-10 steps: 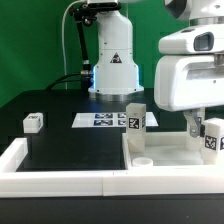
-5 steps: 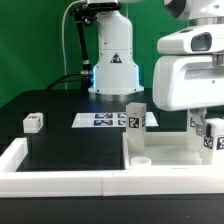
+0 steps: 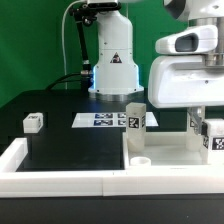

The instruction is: Assemble square table

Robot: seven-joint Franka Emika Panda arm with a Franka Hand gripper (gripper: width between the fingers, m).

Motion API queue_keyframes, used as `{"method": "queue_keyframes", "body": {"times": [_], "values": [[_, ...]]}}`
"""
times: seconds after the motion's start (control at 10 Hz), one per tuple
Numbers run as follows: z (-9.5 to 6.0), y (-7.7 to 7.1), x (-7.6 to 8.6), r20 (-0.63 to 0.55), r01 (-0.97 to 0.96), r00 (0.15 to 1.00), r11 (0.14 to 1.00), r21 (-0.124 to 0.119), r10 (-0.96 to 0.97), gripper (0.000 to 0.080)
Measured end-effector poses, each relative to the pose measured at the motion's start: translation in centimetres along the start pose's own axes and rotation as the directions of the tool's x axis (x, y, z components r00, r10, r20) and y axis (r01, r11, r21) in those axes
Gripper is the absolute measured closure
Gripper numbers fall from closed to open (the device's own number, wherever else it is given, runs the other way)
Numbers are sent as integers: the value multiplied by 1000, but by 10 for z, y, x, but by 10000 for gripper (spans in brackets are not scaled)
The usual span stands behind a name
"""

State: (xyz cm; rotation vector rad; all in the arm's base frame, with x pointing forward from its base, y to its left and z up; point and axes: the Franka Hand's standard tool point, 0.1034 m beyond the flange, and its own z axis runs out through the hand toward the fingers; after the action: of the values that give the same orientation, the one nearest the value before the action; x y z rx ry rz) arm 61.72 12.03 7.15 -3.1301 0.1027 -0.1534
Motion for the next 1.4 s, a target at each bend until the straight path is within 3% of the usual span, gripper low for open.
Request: {"method": "queue_keyframes", "body": {"times": [0.3,0.5,0.8,1.0,1.2,1.4], "values": [[0,0,1,-6,-281,960,960,-2,281,509],[0,5,1,-16,-424,905,905,-17,424,499],[-1,18,1,-30,-538,843,842,-41,537,495],[-1,20,1,-32,-537,844,843,-42,536,492],[-6,18,2,-32,-508,861,861,-36,507,249],[-23,22,-4,-29,-446,895,895,-24,445,156]]}}
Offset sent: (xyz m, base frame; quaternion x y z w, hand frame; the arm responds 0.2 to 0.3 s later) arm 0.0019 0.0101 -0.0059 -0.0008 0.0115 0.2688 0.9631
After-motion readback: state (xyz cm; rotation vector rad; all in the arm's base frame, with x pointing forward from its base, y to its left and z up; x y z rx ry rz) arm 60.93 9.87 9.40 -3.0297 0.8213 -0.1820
